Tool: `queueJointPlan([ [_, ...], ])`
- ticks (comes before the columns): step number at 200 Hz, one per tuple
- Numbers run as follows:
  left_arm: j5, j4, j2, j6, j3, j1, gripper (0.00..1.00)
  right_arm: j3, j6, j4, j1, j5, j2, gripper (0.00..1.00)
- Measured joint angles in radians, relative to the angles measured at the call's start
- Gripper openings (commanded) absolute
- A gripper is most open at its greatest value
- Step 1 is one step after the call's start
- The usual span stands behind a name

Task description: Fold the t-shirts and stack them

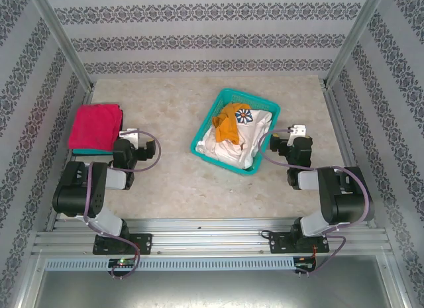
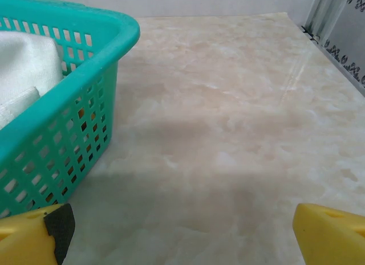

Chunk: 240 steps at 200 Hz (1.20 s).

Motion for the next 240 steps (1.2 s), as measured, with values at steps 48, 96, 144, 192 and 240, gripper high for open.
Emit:
queueJointPlan([
  [48,0.0,0.0,0.0,0.0,0.0,0.0,1.0,0.0,0.0,0.0,0.0,-0.003,0.0,0.98],
  [96,0.0,0.0,0.0,0.0,0.0,0.0,1.0,0.0,0.0,0.0,0.0,-0.003,0.0,0.98],
  [144,0.0,0.0,0.0,0.0,0.0,0.0,1.0,0.0,0.0,0.0,0.0,-0.004,0.0,0.98],
  [192,-0.007,-0.003,-0.01,0.0,0.0,0.0,1.0,0.0,0.0,-0.006,0.0,-0.01,-0.01,0.98],
  [240,-0.007,-0.13,-0.222,0.001,0.02,-0.002,1.0,0.001,0.0,-0.095,0.001,-0.01,-0.161,0.98],
])
